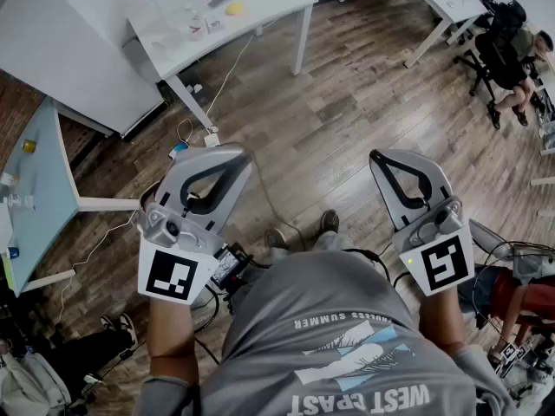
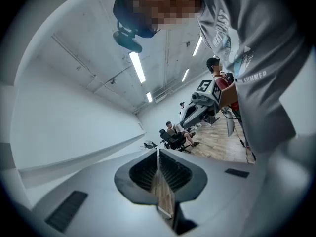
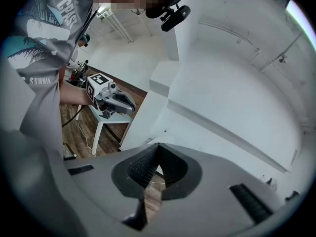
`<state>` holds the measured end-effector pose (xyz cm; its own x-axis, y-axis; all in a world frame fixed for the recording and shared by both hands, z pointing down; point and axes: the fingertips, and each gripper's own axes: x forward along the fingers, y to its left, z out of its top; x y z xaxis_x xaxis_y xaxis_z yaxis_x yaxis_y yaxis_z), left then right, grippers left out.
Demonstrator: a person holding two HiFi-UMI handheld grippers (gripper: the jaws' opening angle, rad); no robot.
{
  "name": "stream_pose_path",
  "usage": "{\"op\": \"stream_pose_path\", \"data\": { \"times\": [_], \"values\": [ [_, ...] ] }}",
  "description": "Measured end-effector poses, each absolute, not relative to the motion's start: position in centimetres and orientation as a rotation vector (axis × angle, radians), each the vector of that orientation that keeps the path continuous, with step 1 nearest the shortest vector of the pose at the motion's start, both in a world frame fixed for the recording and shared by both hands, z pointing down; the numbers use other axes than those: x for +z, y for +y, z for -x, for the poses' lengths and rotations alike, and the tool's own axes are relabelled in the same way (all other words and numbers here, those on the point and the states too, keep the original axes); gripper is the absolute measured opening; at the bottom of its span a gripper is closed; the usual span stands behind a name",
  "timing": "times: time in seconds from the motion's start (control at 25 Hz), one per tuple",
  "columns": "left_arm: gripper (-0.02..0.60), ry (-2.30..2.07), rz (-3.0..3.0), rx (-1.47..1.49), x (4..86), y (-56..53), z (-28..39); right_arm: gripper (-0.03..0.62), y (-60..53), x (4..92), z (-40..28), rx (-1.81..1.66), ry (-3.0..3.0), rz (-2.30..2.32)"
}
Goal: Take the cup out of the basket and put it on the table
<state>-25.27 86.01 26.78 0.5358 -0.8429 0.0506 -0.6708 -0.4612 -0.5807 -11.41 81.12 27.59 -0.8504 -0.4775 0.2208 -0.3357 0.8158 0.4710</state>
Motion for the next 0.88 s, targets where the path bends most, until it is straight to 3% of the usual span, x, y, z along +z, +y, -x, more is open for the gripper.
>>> {"op": "stream_pose_path", "data": {
  "times": [0.36, 0.88],
  "values": [
    [0.026, 1.17, 2.299, -0.456, 27.2, 84.5, 23.3, 0.011, 80.1, 28.3, 9.4, -0.579, -2.658, -0.661],
    [0.026, 1.107, 2.3, -0.601, 27.9, 76.4, 15.1, 0.011, 72.3, 28.2, 1.2, -0.466, -2.765, -0.69]
  ]
}}
